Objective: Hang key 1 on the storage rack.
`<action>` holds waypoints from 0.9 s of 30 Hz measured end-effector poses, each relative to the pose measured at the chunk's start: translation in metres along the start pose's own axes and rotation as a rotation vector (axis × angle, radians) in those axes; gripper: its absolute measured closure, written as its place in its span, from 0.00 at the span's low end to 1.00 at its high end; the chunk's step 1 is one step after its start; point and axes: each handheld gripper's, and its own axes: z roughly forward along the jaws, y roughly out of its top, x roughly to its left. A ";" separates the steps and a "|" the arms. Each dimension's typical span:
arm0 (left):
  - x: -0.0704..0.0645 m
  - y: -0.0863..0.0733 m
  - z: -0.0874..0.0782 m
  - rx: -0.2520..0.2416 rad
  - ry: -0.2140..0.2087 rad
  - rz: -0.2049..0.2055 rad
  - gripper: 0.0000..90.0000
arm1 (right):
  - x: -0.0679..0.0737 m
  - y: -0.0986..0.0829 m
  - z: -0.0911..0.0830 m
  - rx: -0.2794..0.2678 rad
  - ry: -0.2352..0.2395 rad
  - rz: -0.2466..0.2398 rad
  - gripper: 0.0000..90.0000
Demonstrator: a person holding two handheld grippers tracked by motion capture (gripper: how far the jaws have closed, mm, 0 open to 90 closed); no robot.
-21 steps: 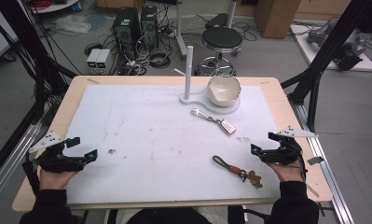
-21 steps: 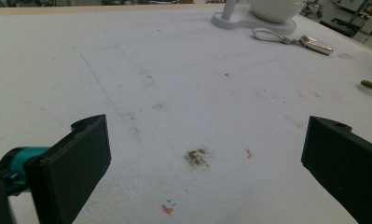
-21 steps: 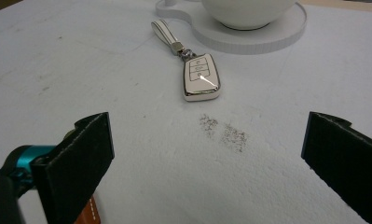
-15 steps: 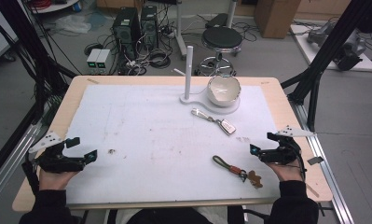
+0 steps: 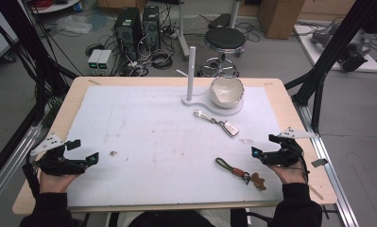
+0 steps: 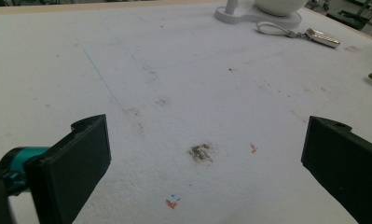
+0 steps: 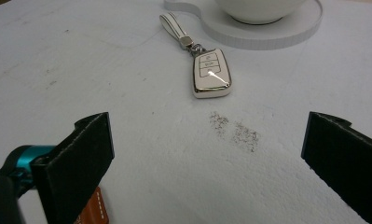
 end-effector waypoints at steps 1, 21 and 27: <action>0.000 0.000 0.000 0.002 -0.001 0.000 0.02 | 0.001 0.000 0.000 0.003 0.003 -0.001 0.02; 0.001 -0.002 0.002 0.007 0.000 -0.007 0.02 | 0.021 0.006 0.018 0.101 0.039 -0.078 0.02; 0.001 -0.003 0.002 0.008 -0.001 -0.006 0.02 | 0.028 0.006 0.023 0.147 0.052 -0.107 0.02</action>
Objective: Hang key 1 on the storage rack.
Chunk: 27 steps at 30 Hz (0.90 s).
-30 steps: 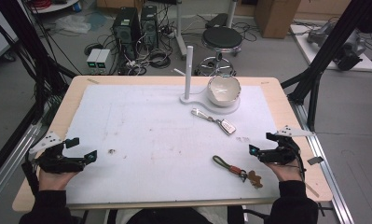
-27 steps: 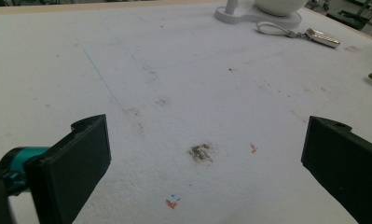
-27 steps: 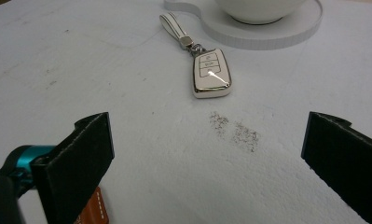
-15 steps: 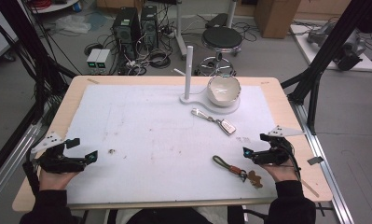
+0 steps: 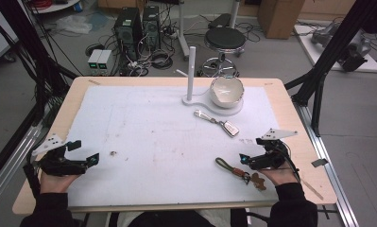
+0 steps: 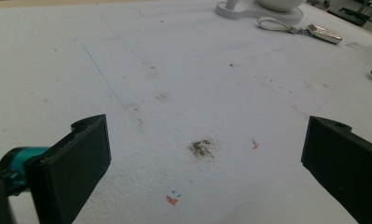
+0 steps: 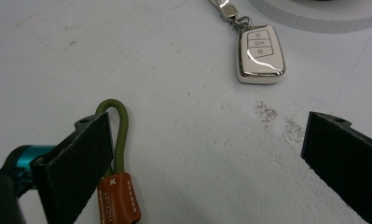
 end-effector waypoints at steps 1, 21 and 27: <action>0.000 0.000 0.000 0.001 0.000 0.001 0.02 | 0.001 0.000 0.001 0.010 0.002 -0.005 0.02; 0.000 0.000 -0.001 -0.007 0.003 0.002 0.02 | 0.018 -0.002 0.019 0.199 0.167 -0.100 0.18; 0.000 0.000 0.000 -0.002 0.001 0.004 0.02 | 0.026 -0.002 0.019 0.235 0.174 -0.155 0.29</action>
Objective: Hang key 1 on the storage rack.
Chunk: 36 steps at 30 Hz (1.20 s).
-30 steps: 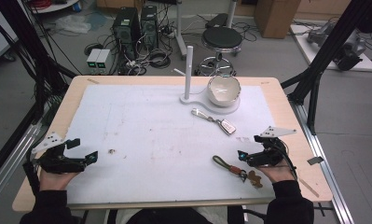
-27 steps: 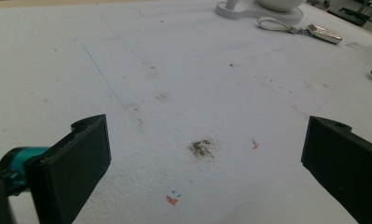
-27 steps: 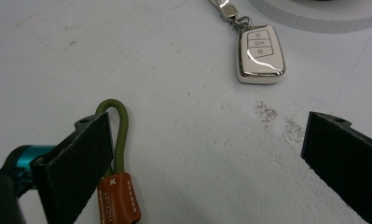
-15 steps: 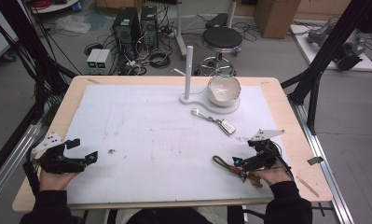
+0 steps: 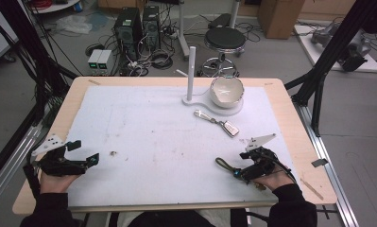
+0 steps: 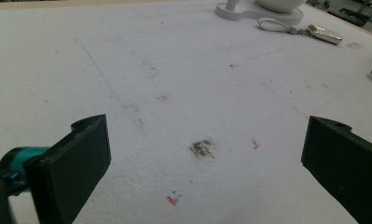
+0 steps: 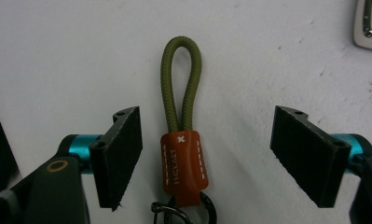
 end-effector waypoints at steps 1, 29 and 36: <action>0.000 0.000 0.000 0.000 -0.001 0.002 0.02 | 0.000 0.000 0.000 0.000 0.000 0.000 0.29; -0.001 0.000 0.003 -0.001 -0.005 0.007 0.02 | 0.006 -0.003 0.002 0.034 -0.020 -0.061 0.81; -0.004 0.000 0.005 0.005 0.000 0.027 0.02 | -0.003 0.007 -0.013 -0.083 -0.059 0.003 0.82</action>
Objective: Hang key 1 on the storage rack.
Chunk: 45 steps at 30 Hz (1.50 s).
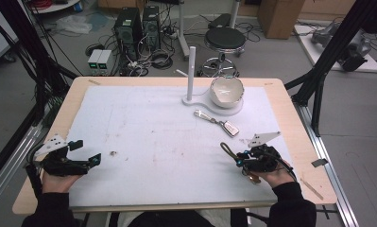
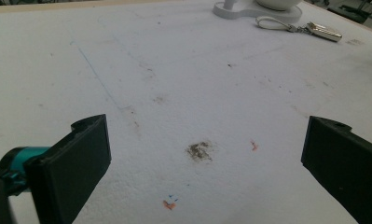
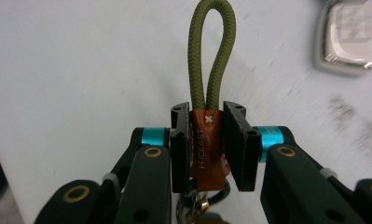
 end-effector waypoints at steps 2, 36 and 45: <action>-0.002 0.000 0.003 0.011 0.000 0.008 0.02 | -0.003 0.007 -0.005 -0.055 -0.005 0.019 0.82; -0.003 0.000 0.006 0.017 0.006 0.025 0.02 | -0.021 0.144 0.004 -0.121 -0.029 -0.050 0.81; -0.003 0.001 0.005 0.010 0.005 0.024 0.02 | -0.026 0.175 0.005 -0.126 -0.079 -0.052 0.81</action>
